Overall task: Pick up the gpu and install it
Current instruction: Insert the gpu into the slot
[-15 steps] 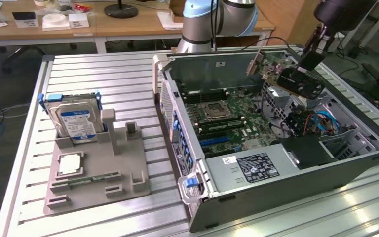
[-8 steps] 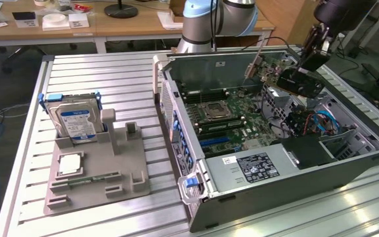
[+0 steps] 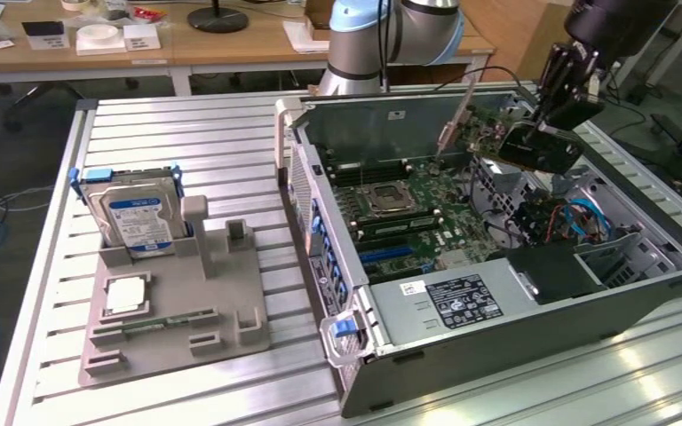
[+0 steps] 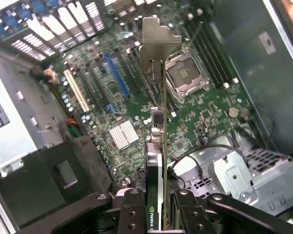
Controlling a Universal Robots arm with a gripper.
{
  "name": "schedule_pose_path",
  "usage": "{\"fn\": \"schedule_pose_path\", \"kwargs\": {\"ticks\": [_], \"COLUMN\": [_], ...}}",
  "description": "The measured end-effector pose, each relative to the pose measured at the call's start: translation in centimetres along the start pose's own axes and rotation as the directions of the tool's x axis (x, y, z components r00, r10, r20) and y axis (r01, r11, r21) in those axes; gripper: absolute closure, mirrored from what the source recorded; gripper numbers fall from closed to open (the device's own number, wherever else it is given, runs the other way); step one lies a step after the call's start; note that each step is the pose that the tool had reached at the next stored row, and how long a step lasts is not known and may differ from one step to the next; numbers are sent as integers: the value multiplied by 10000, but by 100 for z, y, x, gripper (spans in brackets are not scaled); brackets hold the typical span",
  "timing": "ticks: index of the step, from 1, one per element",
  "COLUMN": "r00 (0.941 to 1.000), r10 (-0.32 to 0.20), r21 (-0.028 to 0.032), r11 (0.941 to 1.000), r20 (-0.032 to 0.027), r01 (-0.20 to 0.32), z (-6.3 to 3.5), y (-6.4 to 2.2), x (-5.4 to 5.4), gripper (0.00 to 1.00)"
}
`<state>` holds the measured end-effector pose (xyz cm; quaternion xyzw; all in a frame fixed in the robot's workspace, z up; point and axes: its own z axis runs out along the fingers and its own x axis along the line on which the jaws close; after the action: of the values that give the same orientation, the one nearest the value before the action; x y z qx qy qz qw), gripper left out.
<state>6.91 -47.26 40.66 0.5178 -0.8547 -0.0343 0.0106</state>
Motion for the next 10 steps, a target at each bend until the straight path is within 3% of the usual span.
{"fn": "schedule_pose_path", "kwargs": {"ticks": [5, 10], "r00": [9958, 9834], "r10": [-912, -1810], "r21": [-16, -39], "r11": [9958, 9835], "r20": [-69, -134], "r01": [912, 1810], "z": [5, 11], "y": [0, -1], "x": [0, 0], "gripper": [73, 73]}}
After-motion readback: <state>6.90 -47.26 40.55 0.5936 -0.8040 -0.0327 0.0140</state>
